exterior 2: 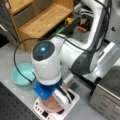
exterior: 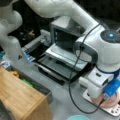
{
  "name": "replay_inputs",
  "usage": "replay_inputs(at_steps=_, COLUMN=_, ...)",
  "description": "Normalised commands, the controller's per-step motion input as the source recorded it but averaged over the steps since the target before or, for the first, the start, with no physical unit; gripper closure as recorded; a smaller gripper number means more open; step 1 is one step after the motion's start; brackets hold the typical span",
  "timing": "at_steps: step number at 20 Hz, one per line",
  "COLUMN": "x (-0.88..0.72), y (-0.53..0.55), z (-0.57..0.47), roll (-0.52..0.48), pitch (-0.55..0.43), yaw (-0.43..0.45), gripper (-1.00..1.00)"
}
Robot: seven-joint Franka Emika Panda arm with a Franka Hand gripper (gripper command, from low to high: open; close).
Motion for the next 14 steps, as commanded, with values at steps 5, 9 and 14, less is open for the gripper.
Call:
replay_inputs(at_steps=5, x=0.11, y=0.05, z=0.05, roll=-0.276, pitch=0.068, yaw=0.060, gripper=-1.00)
replay_inputs(at_steps=9, x=0.08, y=0.05, z=0.03, roll=-0.262, pitch=0.066, yaw=0.064, gripper=-1.00)
replay_inputs(at_steps=14, x=0.07, y=0.03, z=0.02, roll=-0.251, pitch=0.050, yaw=0.070, gripper=-1.00)
